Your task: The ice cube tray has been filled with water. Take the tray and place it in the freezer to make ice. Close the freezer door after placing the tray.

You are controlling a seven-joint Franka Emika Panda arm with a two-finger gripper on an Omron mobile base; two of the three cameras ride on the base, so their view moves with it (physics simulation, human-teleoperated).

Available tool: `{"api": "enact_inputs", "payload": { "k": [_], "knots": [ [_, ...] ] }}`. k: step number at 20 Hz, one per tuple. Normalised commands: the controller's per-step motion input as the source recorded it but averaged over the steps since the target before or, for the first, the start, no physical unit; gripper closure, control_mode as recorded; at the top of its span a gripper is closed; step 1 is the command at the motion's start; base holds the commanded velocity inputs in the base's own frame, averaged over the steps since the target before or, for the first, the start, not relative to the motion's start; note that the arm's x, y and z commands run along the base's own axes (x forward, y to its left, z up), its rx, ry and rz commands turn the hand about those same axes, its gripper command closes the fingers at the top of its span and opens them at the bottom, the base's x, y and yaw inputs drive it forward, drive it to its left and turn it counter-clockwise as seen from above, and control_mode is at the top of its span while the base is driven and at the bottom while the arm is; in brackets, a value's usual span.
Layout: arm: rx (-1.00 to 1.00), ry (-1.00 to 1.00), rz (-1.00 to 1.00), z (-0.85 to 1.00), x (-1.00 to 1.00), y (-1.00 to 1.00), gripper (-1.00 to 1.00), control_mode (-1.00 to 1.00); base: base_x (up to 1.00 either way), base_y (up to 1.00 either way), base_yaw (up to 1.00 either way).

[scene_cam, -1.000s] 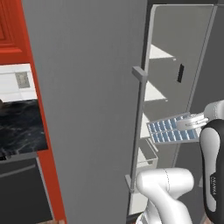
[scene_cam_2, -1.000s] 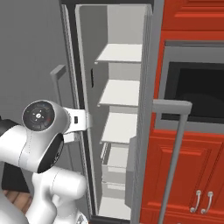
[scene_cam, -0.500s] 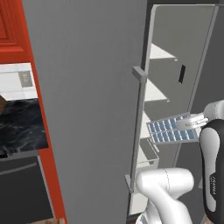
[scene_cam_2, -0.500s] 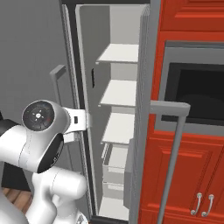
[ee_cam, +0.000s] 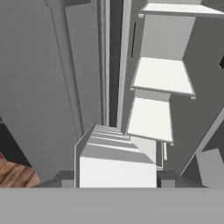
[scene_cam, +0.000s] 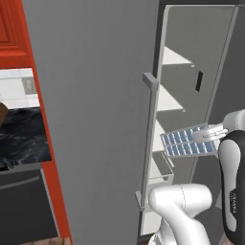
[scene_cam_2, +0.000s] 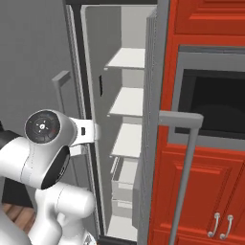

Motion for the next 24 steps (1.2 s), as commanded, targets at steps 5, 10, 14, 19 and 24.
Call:
{"api": "enact_inputs", "payload": {
  "k": [5, 10, 14, 19, 24],
  "knots": [
    [0.0, 0.0, 0.0, 0.0, 0.0, 0.0, 1.0, 1.0, 0.0, -0.19, 0.05],
    [0.0, 0.0, 0.0, 0.0, 0.0, 0.0, 1.0, 1.0, 0.0, -0.24, 0.05],
    [0.0, 0.0, 0.0, 0.0, 0.0, 0.0, 1.0, 1.0, 0.0, -0.33, 0.04],
    [0.0, 0.0, 0.0, 0.0, 0.0, 0.0, 1.0, 1.0, -0.02, -0.38, 0.03],
    [0.0, 0.0, 0.0, 0.0, 0.0, 0.0, 1.0, 1.0, 0.0, -0.28, 0.03]
  ]
}}
